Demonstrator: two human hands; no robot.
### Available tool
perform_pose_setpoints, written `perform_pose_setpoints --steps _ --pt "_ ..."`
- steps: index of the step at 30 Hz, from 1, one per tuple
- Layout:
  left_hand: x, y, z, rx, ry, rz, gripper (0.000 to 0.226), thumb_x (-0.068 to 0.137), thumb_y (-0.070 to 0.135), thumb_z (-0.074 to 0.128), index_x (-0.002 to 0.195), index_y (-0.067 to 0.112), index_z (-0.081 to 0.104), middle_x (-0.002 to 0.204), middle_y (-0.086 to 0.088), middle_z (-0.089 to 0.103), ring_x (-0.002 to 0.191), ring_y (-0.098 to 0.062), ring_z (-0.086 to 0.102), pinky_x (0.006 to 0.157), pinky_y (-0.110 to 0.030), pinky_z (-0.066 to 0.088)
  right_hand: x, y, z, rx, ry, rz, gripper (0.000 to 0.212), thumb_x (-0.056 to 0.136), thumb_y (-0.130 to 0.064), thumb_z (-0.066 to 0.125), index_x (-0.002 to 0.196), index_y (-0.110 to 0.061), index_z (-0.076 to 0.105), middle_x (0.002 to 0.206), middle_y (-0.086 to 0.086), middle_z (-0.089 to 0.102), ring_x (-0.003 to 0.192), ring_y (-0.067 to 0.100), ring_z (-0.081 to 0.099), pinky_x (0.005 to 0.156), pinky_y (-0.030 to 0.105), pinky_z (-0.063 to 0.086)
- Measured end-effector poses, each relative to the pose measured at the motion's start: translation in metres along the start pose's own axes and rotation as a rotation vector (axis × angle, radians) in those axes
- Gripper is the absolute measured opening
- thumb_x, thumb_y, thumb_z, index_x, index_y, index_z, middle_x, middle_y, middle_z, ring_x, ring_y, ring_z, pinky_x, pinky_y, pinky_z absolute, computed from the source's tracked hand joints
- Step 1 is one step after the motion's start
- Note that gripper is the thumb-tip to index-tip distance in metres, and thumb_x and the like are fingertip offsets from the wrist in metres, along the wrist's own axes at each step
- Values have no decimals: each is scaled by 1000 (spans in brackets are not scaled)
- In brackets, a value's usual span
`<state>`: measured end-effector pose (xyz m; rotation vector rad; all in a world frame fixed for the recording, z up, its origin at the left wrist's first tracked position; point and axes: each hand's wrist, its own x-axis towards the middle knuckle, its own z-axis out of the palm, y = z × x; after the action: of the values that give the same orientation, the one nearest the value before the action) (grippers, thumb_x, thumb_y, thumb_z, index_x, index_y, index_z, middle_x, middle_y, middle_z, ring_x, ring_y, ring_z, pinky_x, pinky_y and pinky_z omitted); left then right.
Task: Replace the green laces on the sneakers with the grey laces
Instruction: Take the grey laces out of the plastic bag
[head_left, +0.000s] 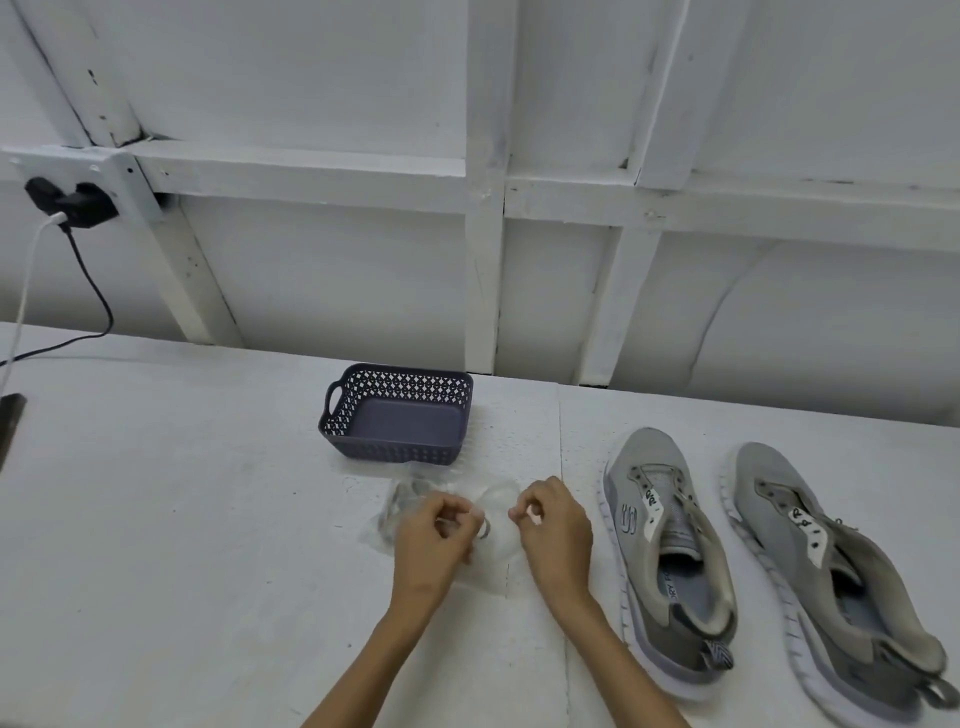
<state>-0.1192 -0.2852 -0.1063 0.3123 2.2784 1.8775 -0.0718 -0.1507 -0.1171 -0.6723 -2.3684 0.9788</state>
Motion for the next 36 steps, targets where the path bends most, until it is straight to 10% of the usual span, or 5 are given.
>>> perform_pose_setpoints --steps 10,14,21,24,36 --pt "-6 -3 -12 90 -98 187 8 89 31 65 85 29 72 81 12 72 71 -6 64 64 -20 49 17 -14 19 99 -515 58 9 83 -12 69 89 -5 70 85 6 70 76 16 64 72 37 56" --pt "3 -20 -53 220 307 135 21 90 24 58 109 26 67 106 15 64 95 -11 57 76 -29 47 15 -11 18 114 -605 -30 40 82 -2 65 119 -16 69 114 -3 67 79 4 62 68 17 51" --pt "5 -32 -79 335 38 -173 37 89 14 59 125 21 55 114 0 64 106 -22 59 92 -38 49 8 -23 22 137 -556 -62 34 79 15 49 74 -9 73 68 -33 59 48 -3 51 46 10 31" --pt "5 -32 -77 380 31 -163 37 91 9 58 126 22 55 115 0 65 108 -21 60 93 -38 48 8 -22 36 109 -608 -45 29 82 5 53 72 -16 70 47 -14 48 42 2 42 47 14 29" --pt "0 -39 -77 343 103 -75 34 88 5 61 114 26 61 93 12 66 92 -16 63 81 -31 50 3 -26 58 -123 -590 -249 6 83 -8 62 79 -12 65 91 1 57 75 14 54 57 13 34"
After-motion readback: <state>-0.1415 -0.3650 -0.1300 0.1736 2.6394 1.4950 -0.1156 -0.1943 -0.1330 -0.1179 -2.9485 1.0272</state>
